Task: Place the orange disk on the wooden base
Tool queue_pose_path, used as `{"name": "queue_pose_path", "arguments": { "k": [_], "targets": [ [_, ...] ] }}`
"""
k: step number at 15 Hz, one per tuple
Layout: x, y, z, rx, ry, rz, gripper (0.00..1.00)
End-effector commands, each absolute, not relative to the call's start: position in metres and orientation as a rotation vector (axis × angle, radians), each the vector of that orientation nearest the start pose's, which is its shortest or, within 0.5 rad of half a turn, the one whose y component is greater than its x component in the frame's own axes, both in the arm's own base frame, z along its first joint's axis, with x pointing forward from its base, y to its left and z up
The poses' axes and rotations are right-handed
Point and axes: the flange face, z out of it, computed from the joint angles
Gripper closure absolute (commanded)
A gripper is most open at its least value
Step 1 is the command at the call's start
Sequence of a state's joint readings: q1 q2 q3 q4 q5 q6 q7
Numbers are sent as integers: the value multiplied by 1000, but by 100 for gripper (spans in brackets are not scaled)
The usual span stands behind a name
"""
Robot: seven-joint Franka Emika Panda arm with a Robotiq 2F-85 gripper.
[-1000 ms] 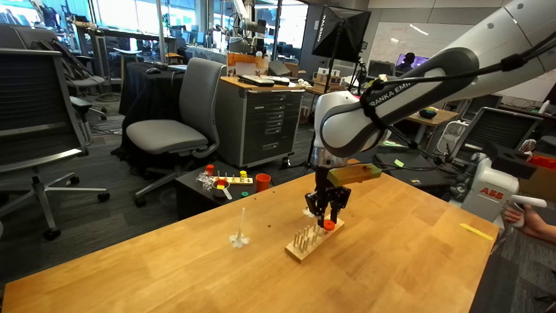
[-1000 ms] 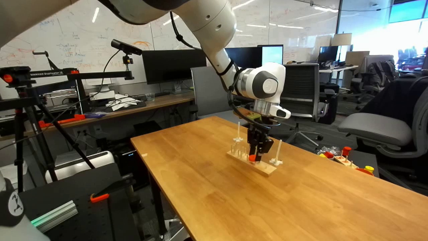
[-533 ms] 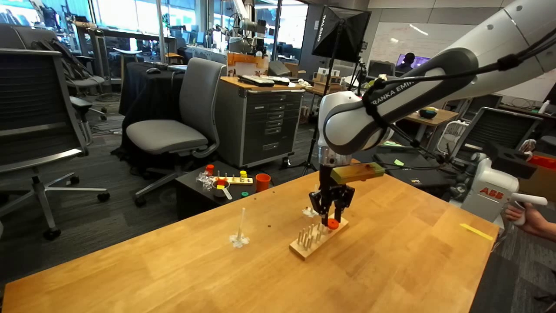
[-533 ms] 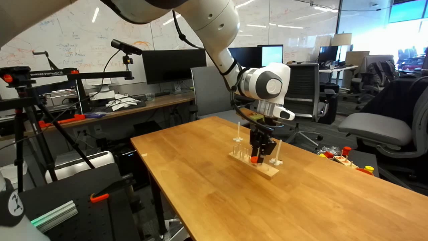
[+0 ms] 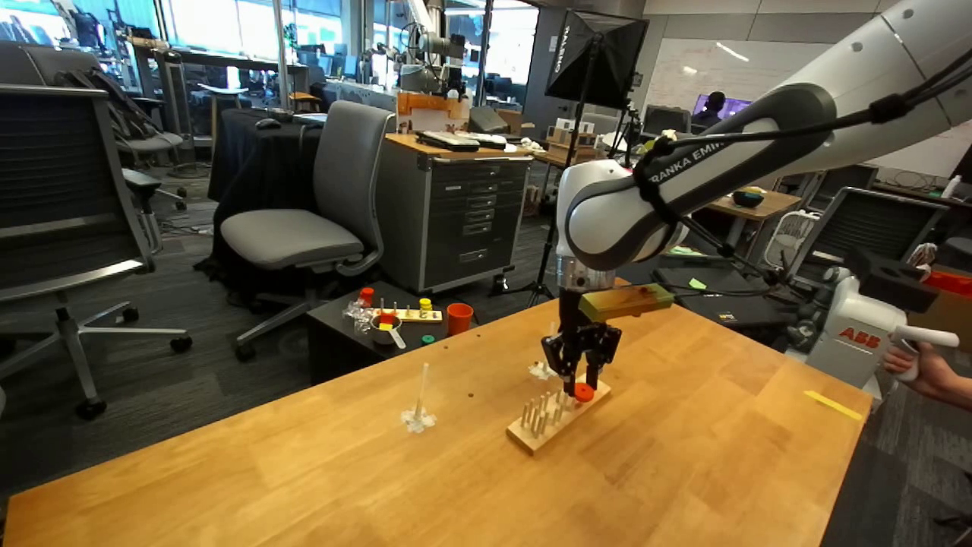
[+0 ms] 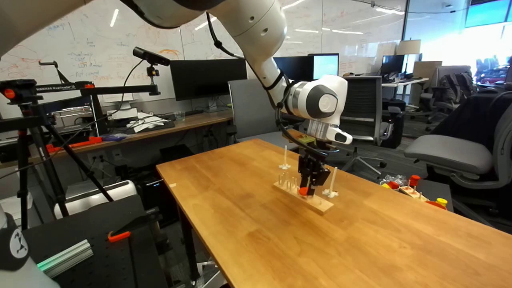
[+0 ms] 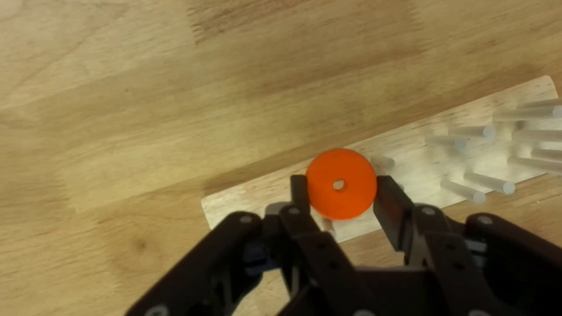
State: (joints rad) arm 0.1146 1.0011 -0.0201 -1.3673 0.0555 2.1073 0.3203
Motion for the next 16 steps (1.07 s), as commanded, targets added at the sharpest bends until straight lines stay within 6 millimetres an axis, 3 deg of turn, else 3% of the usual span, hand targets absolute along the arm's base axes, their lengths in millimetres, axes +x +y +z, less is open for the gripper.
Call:
{"name": "queue_pose_path", "arguments": {
  "k": [1,9,16],
  "targets": [
    [693,73,101,-3119,411,428,82],
    [695,72,114,-3122,415,406,82],
    [692,58,113,-3117,457,416,82]
  ]
}}
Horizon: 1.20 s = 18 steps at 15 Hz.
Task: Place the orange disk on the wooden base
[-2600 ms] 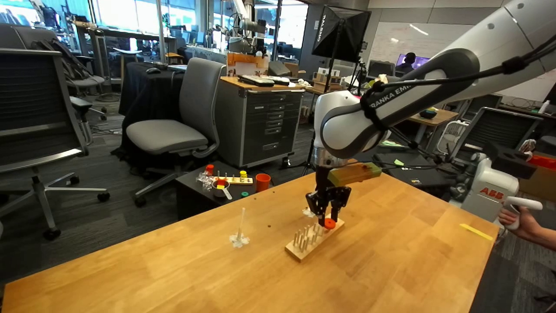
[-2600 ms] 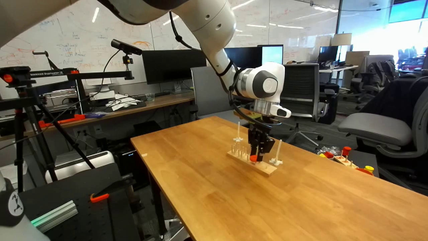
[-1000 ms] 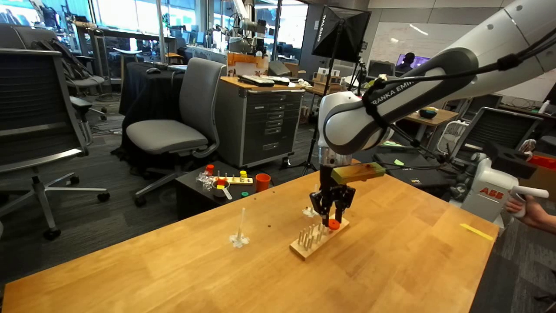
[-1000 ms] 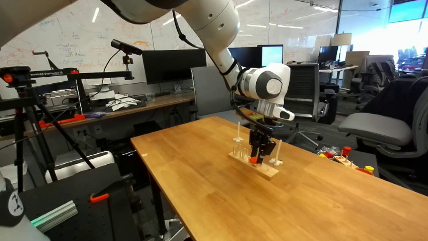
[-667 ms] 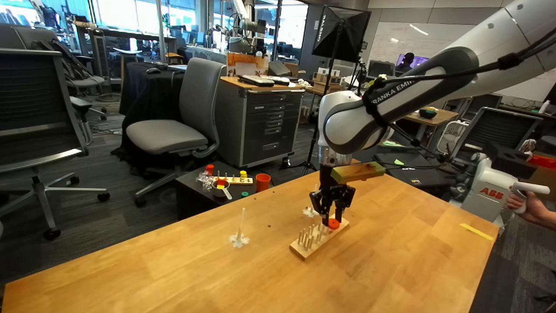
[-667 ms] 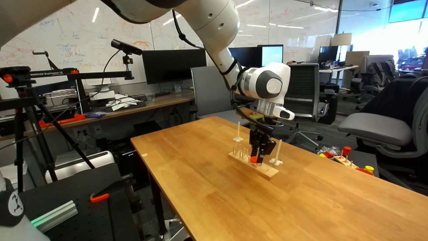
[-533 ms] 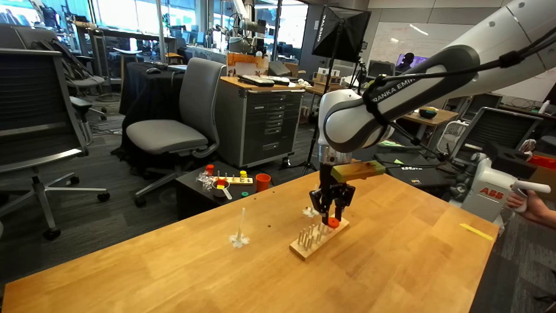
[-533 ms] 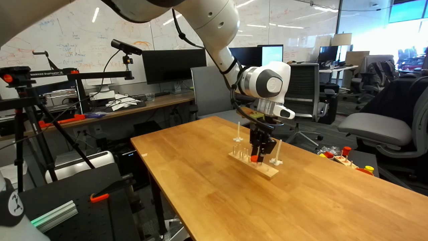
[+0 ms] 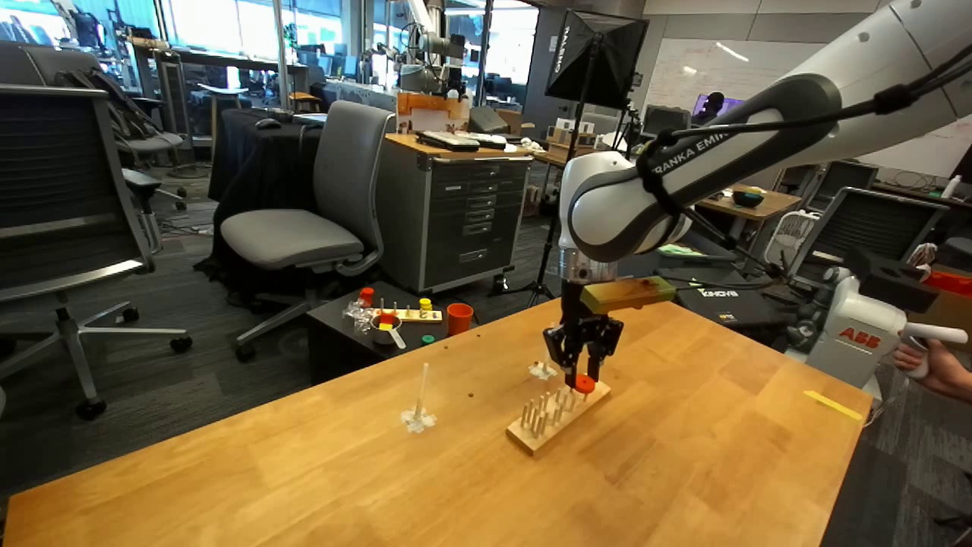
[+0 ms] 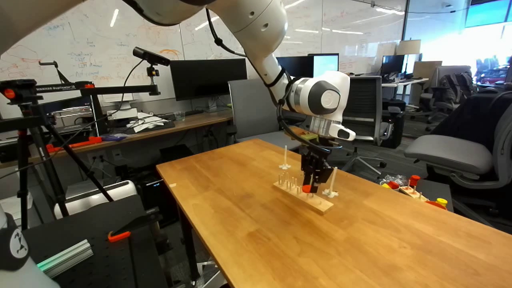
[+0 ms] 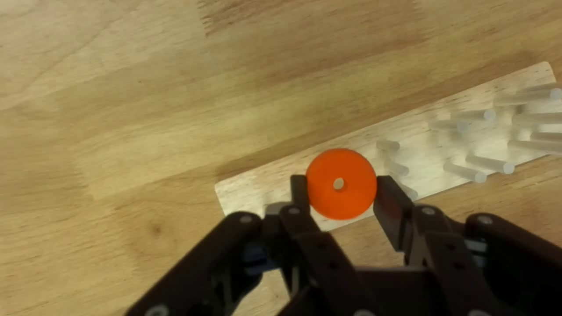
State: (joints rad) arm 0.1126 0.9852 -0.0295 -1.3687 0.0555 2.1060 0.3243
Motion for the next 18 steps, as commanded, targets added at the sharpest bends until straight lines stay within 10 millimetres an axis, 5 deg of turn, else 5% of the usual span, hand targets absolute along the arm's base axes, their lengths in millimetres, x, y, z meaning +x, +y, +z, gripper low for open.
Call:
{"name": "queue_pose_path", "arguments": {
  "k": [1,18],
  "targets": [
    [691,56,112,-3113,461,419,82],
    [681,51,96,-3053,493,469,82]
  ]
}}
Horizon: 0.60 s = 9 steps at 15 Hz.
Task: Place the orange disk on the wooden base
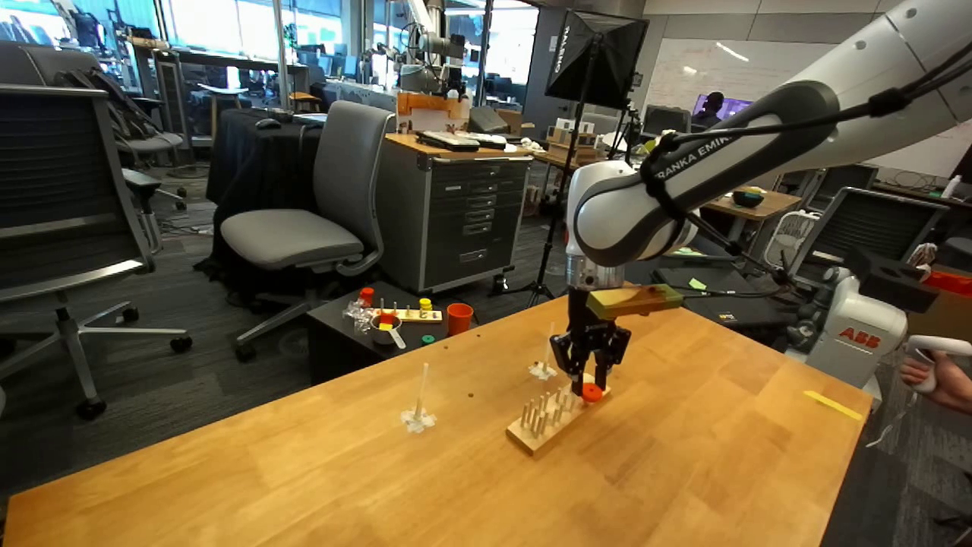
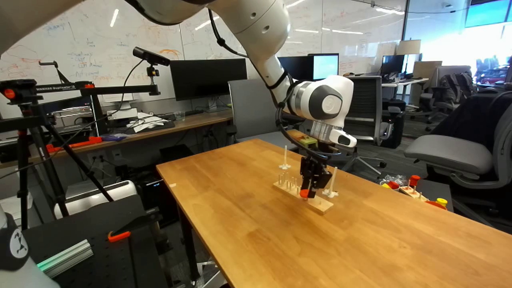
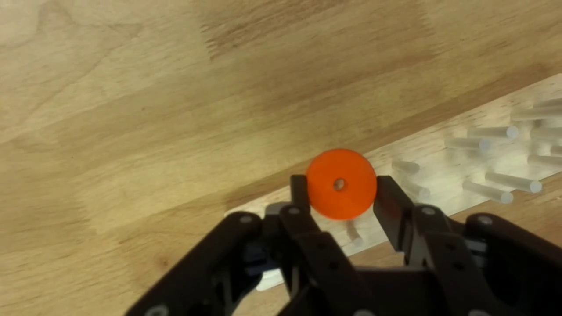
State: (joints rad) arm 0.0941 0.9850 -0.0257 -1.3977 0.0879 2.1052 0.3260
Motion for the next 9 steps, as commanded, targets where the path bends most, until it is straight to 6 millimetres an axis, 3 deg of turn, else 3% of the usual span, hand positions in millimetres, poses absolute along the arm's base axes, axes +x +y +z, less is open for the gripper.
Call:
{"name": "queue_pose_path", "arguments": {
  "k": [1,9],
  "targets": [
    [681,50,96,-3053,493,469,82],
    [686,54,98,-3061,480,462,82]
  ]
}}
